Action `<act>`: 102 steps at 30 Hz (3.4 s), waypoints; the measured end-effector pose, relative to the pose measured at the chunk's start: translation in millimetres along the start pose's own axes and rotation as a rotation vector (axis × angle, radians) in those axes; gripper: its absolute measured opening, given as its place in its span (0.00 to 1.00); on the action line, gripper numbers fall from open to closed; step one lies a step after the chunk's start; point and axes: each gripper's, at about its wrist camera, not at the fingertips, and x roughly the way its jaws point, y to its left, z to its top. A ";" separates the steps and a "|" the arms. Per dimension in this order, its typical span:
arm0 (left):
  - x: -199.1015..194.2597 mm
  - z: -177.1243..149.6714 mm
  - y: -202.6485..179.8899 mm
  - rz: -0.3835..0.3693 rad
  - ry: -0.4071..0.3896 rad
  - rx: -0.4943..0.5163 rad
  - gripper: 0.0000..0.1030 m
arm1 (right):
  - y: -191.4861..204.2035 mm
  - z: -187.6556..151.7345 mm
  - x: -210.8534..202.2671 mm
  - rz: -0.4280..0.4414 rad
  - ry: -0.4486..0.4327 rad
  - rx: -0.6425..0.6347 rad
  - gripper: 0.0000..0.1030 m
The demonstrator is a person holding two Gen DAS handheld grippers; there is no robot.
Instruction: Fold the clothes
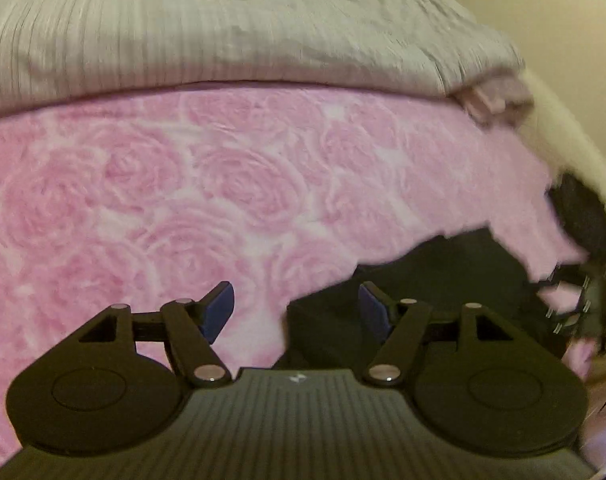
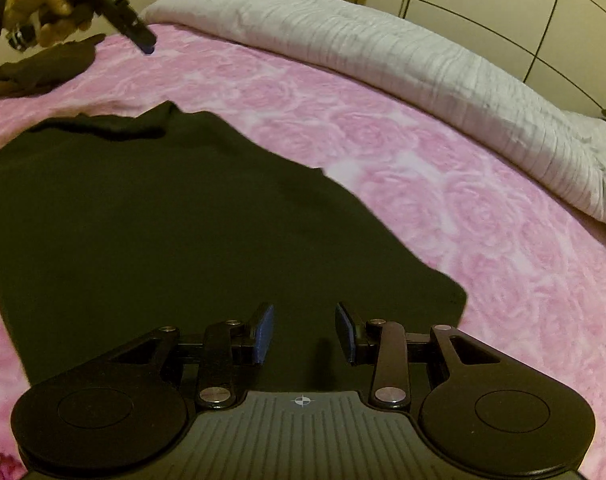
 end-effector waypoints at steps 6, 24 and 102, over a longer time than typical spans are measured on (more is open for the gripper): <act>19.1 -65.6 -80.5 0.109 0.080 0.342 0.63 | 14.6 -9.0 3.8 -0.019 -0.017 0.020 0.36; -42.4 -137.3 -37.0 0.535 -0.062 0.282 0.40 | 28.2 -42.0 -52.2 -0.141 -0.076 0.145 0.37; -78.0 -336.7 -222.1 0.321 -0.082 1.574 0.58 | 239.7 -78.0 -134.4 -0.193 -0.022 -0.269 0.66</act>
